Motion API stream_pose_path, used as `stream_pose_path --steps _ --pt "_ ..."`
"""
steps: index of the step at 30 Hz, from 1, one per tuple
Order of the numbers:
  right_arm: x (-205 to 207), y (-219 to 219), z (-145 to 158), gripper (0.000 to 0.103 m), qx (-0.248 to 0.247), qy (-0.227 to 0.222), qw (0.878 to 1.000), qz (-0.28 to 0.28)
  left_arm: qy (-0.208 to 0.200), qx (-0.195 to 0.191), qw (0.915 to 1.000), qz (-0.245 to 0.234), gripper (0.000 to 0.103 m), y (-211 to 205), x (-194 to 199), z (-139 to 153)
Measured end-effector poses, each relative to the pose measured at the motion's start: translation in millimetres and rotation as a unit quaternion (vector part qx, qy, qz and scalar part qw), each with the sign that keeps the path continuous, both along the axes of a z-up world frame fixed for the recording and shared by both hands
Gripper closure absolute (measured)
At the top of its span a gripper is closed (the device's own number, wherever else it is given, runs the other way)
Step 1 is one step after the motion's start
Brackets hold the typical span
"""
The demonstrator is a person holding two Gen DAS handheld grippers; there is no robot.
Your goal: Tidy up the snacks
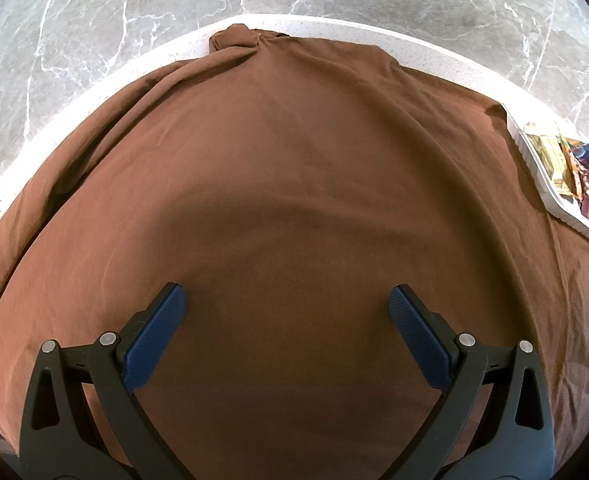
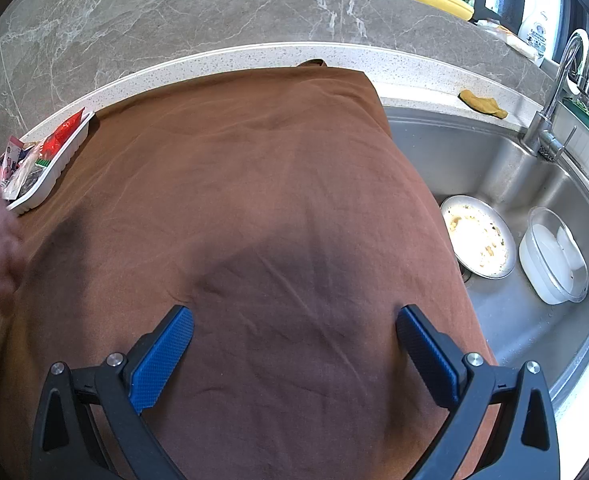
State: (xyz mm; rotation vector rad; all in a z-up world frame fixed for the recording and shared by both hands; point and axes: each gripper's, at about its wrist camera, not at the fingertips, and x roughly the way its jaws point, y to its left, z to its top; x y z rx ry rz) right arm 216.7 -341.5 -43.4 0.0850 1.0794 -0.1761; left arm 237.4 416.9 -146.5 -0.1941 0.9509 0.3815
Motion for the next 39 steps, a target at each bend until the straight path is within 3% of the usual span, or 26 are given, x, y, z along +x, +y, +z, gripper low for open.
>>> stream_pose_path --steps 5,11,19,39 --pt "0.0 0.1 0.0 0.0 0.0 0.0 1.0 0.0 -0.008 -0.016 0.9998 -0.007 0.0 -10.8 3.3 12.3" --pt "0.0 0.4 -0.1 0.0 0.0 0.0 1.0 0.0 -0.027 0.018 0.9976 -0.061 0.0 -53.9 17.4 44.5" --pt "-0.3 1.2 0.0 0.0 0.0 0.0 1.0 0.001 -0.046 0.029 0.9898 -0.132 0.0 -113.9 38.9 81.6" --pt "0.6 1.3 -1.1 0.0 0.001 0.0 1.0 0.004 -0.08 0.059 0.9532 -0.285 0.0 -264.2 68.2 157.1"
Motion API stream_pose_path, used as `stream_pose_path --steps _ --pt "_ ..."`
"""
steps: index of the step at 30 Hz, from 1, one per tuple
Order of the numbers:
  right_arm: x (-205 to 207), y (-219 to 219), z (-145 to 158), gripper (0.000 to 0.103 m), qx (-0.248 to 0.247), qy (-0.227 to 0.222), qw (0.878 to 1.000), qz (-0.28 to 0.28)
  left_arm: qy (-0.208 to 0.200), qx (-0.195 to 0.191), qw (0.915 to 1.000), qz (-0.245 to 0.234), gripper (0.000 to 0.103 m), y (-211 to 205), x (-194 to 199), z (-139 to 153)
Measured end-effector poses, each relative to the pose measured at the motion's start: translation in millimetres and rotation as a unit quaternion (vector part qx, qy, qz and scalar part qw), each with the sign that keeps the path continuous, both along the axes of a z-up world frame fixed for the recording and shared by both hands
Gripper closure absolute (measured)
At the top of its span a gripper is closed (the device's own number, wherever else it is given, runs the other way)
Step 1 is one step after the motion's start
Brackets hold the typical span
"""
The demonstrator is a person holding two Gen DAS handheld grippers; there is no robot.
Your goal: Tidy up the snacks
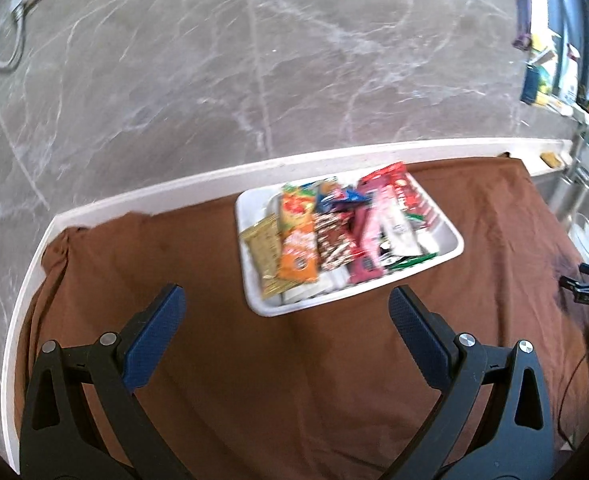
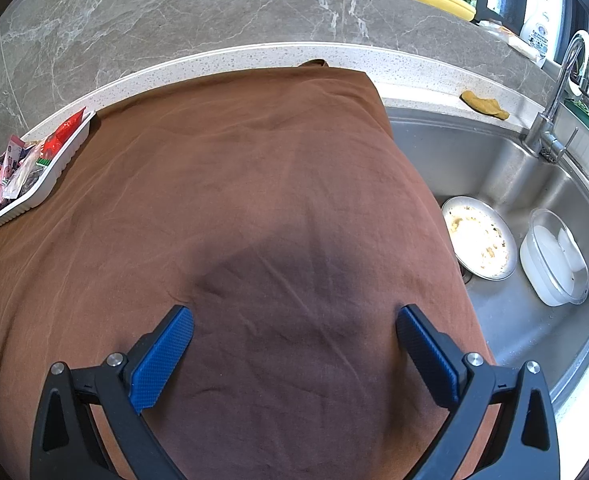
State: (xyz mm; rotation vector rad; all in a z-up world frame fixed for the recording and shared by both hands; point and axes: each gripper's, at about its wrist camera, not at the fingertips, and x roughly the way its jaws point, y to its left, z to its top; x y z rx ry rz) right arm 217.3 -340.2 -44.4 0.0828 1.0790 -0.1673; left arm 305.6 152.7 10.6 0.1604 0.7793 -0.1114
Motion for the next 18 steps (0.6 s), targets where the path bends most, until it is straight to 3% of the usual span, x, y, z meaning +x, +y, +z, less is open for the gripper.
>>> stream_pose_path --steps 4,7,18 --pt "1.9 -1.1 0.4 0.0 0.002 0.006 1.0 0.0 -0.005 0.002 0.9998 -0.017 0.0 -16.1 -2.6 9.3" --pt "6.0 -3.4 6.4 0.0 0.027 0.037 0.999 -0.024 -0.008 0.009 0.9996 -0.028 0.0 -27.7 -3.1 17.1" --pt "5.6 77.5 88.2 0.0 0.041 -0.047 0.996 0.061 -0.015 0.012 0.999 -0.041 0.0 -42.4 -7.2 36.2"
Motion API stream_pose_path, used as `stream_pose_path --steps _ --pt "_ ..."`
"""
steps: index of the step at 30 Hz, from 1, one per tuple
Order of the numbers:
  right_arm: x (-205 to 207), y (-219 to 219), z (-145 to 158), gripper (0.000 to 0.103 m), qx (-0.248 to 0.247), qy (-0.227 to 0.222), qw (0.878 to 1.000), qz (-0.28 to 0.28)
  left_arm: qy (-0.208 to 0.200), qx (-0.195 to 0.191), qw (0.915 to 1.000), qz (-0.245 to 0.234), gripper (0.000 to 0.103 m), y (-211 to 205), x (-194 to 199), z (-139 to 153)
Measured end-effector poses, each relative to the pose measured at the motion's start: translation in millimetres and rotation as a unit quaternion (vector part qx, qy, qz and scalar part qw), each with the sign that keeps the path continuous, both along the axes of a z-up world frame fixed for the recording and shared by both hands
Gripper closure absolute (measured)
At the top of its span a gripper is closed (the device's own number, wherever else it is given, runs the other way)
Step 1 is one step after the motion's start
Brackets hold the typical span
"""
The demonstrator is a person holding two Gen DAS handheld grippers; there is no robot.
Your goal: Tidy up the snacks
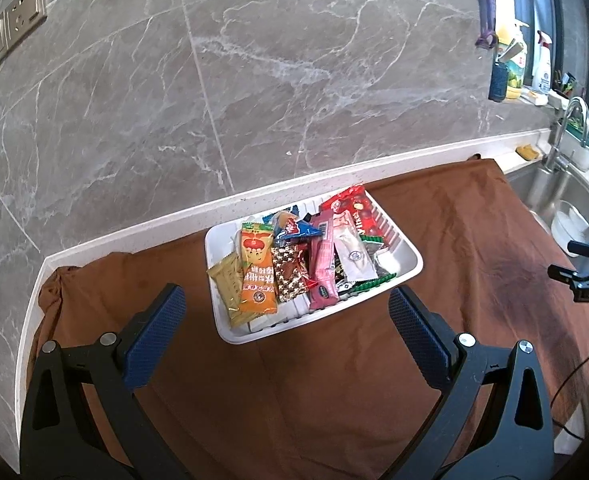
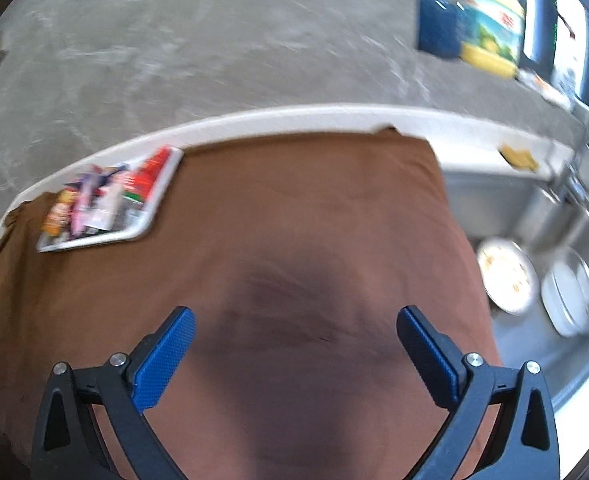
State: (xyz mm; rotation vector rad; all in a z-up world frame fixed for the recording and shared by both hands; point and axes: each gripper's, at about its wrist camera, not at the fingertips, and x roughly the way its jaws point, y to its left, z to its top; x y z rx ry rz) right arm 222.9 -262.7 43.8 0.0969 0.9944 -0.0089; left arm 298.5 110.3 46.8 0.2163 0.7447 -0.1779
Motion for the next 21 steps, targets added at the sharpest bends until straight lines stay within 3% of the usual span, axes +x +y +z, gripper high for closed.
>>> stream_pose_path --steps 11,21 --pt "3.4 75.4 43.0 0.0 0.003 -0.046 0.995 0.091 -0.006 0.003 1.0 -0.007 0.0 -2.2 -1.5 7.4" --pt "-1.5 98.6 50.1 0.0 0.003 -0.055 0.992 0.115 -0.009 0.004 0.9999 -0.014 0.0 -4.9 -2.1 9.7"
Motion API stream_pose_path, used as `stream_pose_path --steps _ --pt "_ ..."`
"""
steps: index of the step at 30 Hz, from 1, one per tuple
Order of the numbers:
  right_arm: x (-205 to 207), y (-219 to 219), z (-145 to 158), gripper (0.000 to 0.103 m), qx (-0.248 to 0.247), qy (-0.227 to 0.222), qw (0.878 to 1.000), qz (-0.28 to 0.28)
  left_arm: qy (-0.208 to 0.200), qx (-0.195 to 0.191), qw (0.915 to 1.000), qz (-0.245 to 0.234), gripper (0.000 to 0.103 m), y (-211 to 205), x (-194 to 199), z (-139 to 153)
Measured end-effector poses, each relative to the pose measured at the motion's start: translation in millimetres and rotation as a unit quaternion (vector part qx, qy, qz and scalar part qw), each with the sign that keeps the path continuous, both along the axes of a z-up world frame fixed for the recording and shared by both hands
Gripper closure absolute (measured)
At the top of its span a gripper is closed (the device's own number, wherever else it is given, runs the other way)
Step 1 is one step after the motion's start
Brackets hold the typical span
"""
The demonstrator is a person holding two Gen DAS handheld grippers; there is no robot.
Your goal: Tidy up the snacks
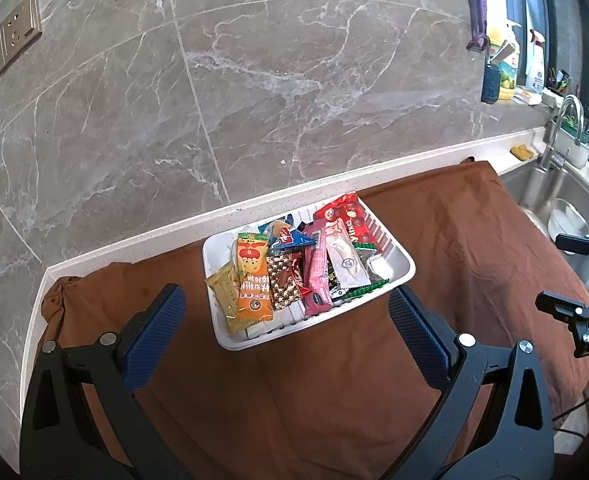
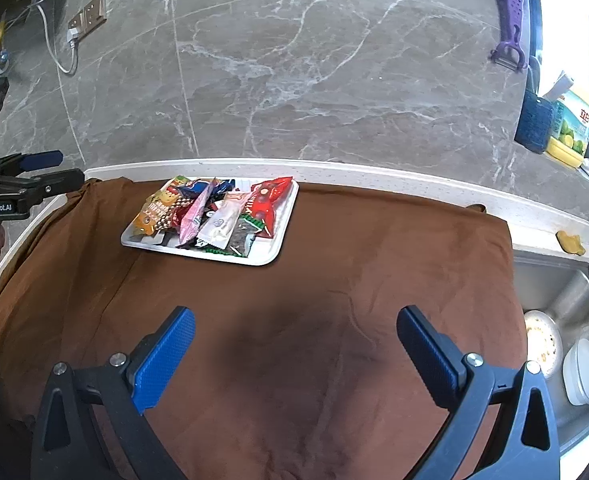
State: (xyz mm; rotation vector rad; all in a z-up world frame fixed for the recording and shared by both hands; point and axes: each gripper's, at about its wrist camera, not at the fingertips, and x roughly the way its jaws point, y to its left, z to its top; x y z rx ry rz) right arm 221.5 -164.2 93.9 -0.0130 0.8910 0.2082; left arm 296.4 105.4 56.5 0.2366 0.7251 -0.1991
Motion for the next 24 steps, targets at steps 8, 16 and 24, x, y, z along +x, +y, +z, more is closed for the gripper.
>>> stream_pose_path --steps 8,16,24 --pt "-1.8 -0.1 -0.4 0.0 0.001 0.001 1.0 -0.005 -0.001 0.001 1.0 0.0 0.0 -0.3 -0.2 -0.2" --pt "-2.6 -7.2 -0.8 0.0 0.0 0.002 1.0 -0.013 -0.001 0.001 1.0 -0.001 0.0 -1.2 0.1 0.0" --pt "-1.3 -15.8 -4.2 0.0 -0.008 0.004 1.0 -0.024 0.0 0.002 1.0 -0.002 0.0 -1.8 0.3 0.0"
